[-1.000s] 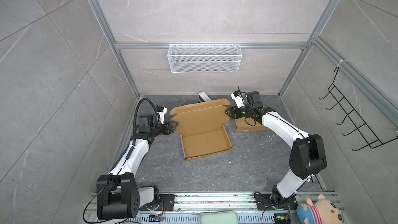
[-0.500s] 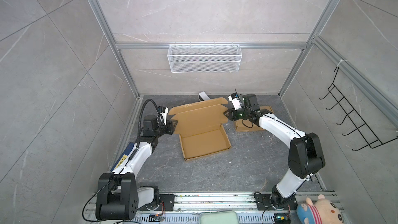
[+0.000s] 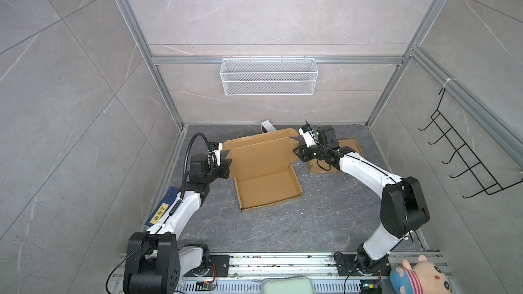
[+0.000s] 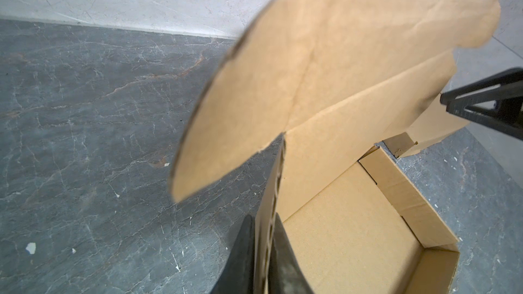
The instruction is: Fold the paper box
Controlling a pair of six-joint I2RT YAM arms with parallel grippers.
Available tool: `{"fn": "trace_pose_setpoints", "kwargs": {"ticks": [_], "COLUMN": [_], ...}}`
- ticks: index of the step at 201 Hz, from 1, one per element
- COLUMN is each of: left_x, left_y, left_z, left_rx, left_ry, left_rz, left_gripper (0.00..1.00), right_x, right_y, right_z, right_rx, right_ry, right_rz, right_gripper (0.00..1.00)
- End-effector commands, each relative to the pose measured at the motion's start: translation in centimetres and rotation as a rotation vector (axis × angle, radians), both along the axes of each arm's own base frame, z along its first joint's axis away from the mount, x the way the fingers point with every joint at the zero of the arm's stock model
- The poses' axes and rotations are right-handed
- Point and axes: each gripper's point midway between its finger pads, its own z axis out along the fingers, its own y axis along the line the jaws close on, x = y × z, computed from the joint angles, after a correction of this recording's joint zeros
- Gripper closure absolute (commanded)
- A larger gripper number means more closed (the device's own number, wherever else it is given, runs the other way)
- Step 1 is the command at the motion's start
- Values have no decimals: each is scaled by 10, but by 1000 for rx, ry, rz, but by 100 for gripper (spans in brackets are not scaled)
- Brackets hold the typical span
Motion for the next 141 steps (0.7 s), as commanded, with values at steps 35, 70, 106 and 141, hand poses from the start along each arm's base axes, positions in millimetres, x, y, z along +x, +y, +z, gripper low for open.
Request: {"fn": "trace_pose_setpoints", "kwargs": {"ticks": [35,70,106,141], "left_x": [12,14,16,17], "left_y": [-3,-4,-6,-6], "left_z": [18,17,18,15], "left_rx": [51,69,83,93], "left_ry": [-61,-58,-55,-41], "left_rz": [-37,-54,-70,-76], "left_gripper": [95,99,100,100], "right_x": [26,30,34,35], "right_y": [0,2,8,18], "right_z": [1,-6,-5,-2], "right_rx": [-81,-105,-95,-48], "right_ry": [-35,-37,-41,-44], "right_rz": [12,30,60,98], "right_gripper": [52,41,32,35]}}
